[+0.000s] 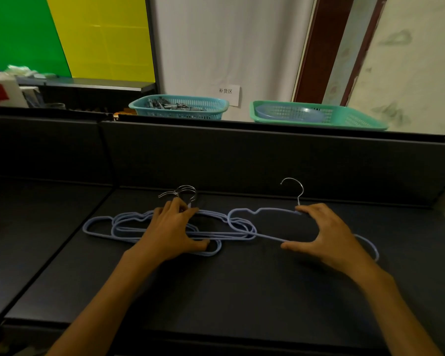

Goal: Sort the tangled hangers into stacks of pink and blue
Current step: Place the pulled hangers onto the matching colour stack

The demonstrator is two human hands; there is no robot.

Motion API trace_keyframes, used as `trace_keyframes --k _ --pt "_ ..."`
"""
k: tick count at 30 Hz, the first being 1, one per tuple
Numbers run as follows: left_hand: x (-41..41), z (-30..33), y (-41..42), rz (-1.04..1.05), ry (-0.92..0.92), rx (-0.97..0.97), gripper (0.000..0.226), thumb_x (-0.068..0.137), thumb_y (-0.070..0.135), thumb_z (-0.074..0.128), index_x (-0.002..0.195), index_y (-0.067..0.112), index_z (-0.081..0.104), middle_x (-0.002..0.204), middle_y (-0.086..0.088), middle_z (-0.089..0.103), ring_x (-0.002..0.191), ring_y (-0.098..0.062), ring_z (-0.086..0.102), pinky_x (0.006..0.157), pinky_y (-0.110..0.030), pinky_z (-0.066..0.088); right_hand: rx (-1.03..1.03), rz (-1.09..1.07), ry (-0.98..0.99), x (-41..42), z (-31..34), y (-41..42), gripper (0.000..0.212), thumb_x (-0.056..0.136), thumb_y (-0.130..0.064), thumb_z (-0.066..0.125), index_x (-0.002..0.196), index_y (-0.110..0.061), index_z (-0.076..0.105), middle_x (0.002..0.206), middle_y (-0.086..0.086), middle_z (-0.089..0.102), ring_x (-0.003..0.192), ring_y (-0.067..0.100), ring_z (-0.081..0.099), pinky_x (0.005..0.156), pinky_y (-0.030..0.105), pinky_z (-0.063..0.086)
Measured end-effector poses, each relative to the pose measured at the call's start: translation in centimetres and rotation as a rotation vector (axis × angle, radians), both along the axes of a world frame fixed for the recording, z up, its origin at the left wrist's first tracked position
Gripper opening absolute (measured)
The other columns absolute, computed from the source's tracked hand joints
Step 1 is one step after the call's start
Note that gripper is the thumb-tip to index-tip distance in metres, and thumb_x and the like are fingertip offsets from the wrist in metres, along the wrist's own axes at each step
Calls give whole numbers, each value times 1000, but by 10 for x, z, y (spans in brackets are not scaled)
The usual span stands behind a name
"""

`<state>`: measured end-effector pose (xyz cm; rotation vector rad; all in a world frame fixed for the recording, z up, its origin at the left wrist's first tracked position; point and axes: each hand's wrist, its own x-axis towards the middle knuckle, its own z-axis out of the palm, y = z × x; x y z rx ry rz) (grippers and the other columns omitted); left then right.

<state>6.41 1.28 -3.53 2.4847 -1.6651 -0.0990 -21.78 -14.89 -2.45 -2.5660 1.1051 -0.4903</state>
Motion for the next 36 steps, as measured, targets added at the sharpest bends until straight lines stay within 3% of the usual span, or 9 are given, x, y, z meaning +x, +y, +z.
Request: trace_keyframes --k 6,9,13,16,25,31,36 --pt "-5 -3 18 5 -44 -140 94 70 74 58 147 31 24 140 2 23 130 -18 25 113 -38 19 -85 -10 -59 -1 0 9 101 46 -82 52 133 -32 41 133 -7 38 123 13 38 99 31 37" --pt "-3 -2 36 11 -72 -203 97 66 77 56 145 31 26 140 0 25 129 -19 27 112 -39 19 -117 2 -98 4 0 18 100 48 -81 52 133 -30 43 130 -6 39 121 13 39 99 31 37" --pt "4 -2 68 44 -104 -260 99 58 82 40 142 29 36 136 -2 30 126 -22 32 111 -43 22 -142 31 -132 18 -2 37 98 50 -79 55 132 -27 46 129 -6 40 120 14 40 99 33 38" --pt "15 -5 97 84 -99 -279 98 58 80 44 140 27 40 135 -2 32 125 -25 35 110 -46 25 -142 49 -154 36 -2 55 96 50 -76 60 132 -26 47 128 -6 41 120 13 39 100 31 35" --pt "82 -2 240 232 -133 -300 96 58 81 44 137 26 46 128 -1 38 121 -22 39 106 -41 27 -139 191 -162 135 -1 154 96 52 -74 61 134 -27 43 130 -4 39 121 15 38 102 33 35" --pt "146 4 352 324 -131 -299 99 55 82 43 137 27 45 130 -1 38 122 -23 39 107 -44 28 -165 274 -185 220 5 245 95 52 -77 58 132 -27 47 128 -4 42 120 17 41 102 34 38" --pt "196 -3 442 421 -219 -298 93 57 78 47 133 24 52 124 -4 43 116 -26 46 100 -46 35 -168 353 -189 294 4 317 95 52 -78 57 131 -25 48 127 -3 42 118 17 41 101 35 38"
